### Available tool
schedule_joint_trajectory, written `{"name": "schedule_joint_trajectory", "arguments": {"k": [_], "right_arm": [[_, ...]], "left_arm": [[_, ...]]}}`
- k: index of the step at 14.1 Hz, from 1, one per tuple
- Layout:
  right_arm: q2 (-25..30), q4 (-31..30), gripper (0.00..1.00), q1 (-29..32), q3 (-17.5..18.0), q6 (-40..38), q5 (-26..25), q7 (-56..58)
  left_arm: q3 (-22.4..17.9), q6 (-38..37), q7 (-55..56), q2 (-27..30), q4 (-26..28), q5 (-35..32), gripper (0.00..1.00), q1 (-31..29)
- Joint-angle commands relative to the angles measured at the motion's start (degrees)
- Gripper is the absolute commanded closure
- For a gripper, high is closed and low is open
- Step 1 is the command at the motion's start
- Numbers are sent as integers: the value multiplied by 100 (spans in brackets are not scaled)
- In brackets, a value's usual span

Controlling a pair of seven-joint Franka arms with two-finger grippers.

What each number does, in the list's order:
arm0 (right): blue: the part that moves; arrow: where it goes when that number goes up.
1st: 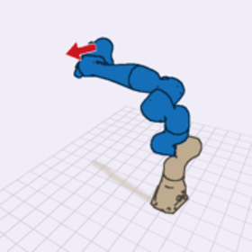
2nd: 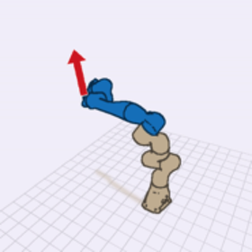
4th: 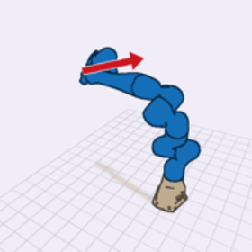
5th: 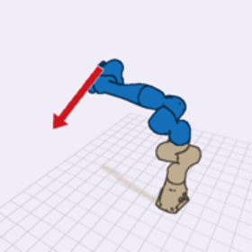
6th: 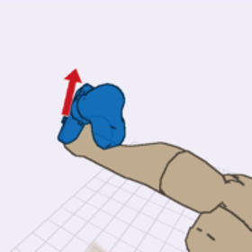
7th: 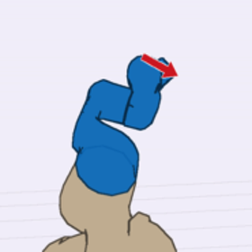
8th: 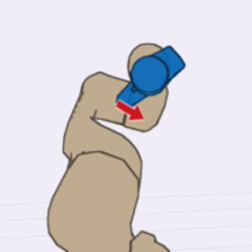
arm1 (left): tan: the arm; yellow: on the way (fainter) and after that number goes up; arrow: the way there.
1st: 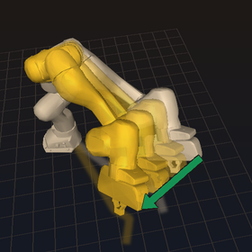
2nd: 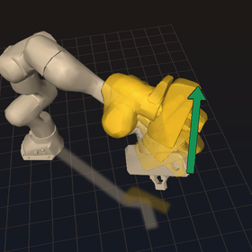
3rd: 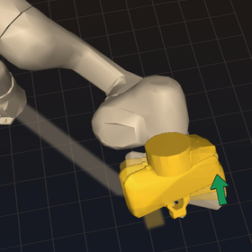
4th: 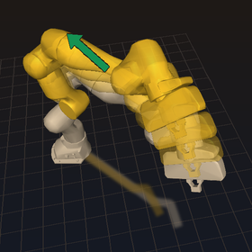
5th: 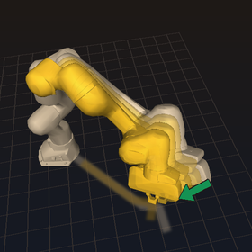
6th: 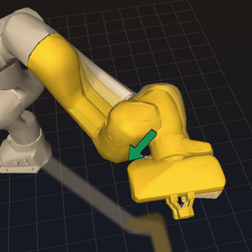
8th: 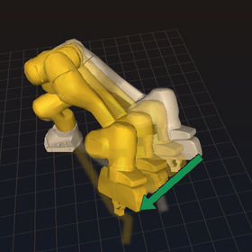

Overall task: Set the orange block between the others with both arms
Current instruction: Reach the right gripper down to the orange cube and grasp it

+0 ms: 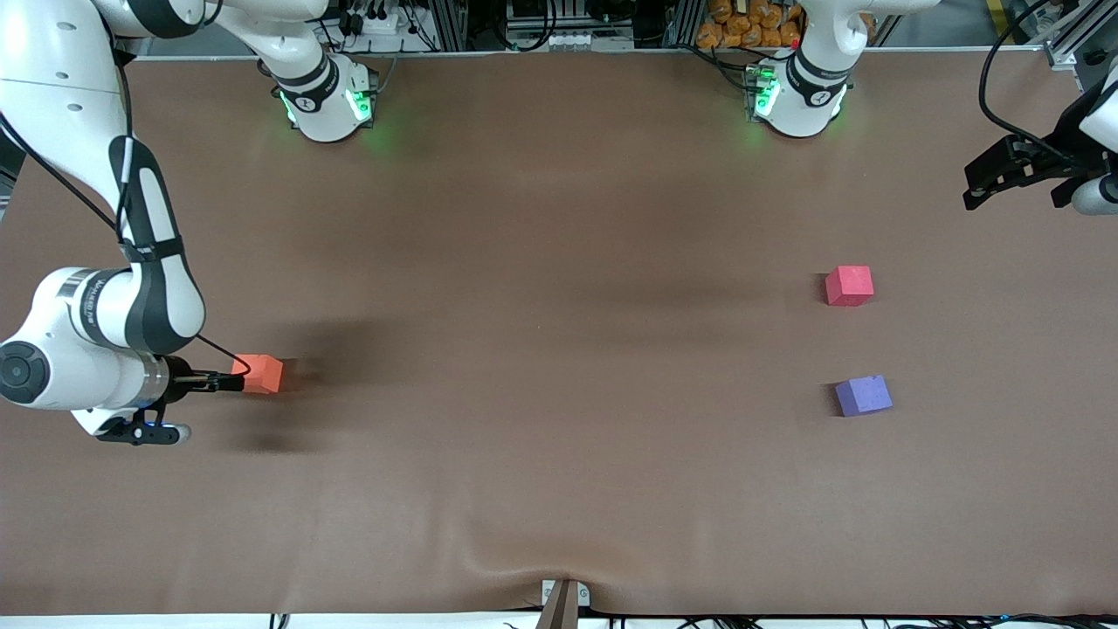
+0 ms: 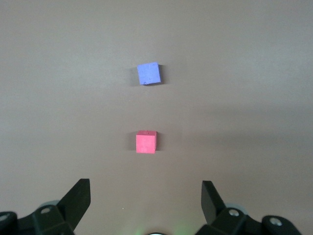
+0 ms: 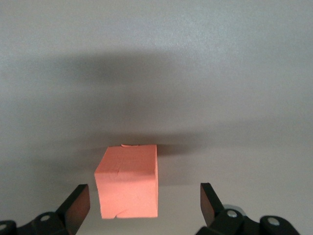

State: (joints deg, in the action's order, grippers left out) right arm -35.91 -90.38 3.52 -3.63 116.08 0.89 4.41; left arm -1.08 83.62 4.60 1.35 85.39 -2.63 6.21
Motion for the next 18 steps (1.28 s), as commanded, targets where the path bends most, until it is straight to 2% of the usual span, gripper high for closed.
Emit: {"name": "schedule_joint_trajectory", "arguments": {"k": [1,3,11,16,17,18], "right_arm": [[-153,117,0,17,29,20,260,148],[-214,82,0,8,20,20,674,165],[-285,-401,0,-80,11,28,640,183],[-285,-454,0,-36,11,-15,640,183],[-285,-463,42,-36,11,-24,640,183],[-285,-472,81,-10,11,-42,640,183]], "left_arm": [[3,41,-100,23,22,70,0,-32],[-6,67,-91,-3,22,139,0,-42],[-6,93,-91,-39,40,184,0,-41],[-6,85,-91,-47,66,184,0,-33],[-6,93,-100,-47,57,184,0,-33],[-6,93,-91,-56,66,184,0,-33]]}}
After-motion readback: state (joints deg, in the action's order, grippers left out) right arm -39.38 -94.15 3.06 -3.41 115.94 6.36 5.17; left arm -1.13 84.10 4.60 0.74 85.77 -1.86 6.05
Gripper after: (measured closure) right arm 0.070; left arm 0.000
